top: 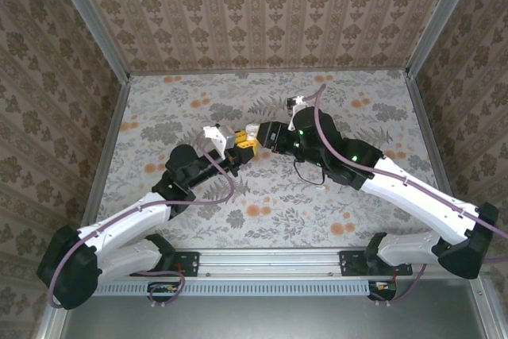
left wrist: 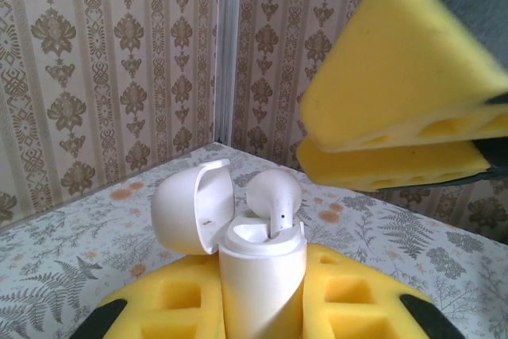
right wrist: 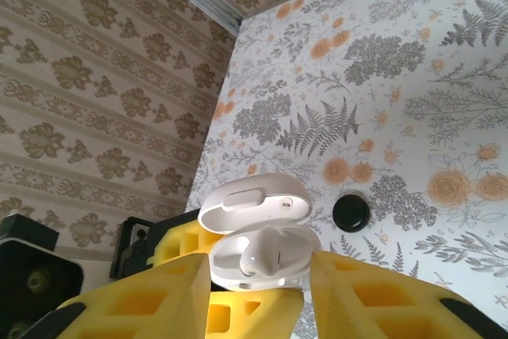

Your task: Insert the wireless bluetooth earbuds into the charging case

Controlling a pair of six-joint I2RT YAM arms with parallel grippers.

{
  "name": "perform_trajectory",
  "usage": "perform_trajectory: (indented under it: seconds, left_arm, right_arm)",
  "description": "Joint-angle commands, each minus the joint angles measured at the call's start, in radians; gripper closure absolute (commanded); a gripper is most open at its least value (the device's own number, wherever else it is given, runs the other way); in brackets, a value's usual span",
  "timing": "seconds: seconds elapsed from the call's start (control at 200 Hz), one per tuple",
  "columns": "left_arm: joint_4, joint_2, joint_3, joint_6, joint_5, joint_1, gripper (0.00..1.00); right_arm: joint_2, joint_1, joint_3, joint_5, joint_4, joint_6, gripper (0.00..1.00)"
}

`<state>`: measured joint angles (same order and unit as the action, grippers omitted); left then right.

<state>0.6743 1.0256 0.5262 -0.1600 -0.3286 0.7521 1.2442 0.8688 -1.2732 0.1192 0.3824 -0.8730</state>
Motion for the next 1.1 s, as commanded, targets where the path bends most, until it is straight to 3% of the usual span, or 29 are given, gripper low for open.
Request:
perform_trajectory:
  seconds: [0.0,0.26,0.72,1.095]
  left_arm:
    - [-0.01,-0.022,0.012,0.02,-0.016,0.006,1.0]
    - [-0.029,-0.024,0.015,0.035,-0.018,0.007,1.0]
    - [-0.061,-0.032,0.023,0.057,-0.024,0.007,1.0]
    - [-0.109,-0.057,0.024,0.087,-0.052,0.007,1.0]
  right_arm:
    - [0.035,0.006,-0.07,-0.017,0.102,0.04,0.62]
    - [0.101,0.006,-0.168,-0.015,0.227,0.081,0.64]
    - [0.178,0.006,-0.23,-0.072,0.284,0.125,0.68]
    - [0.174,-0.016,-0.25,-0.105,0.313,0.199,0.82]
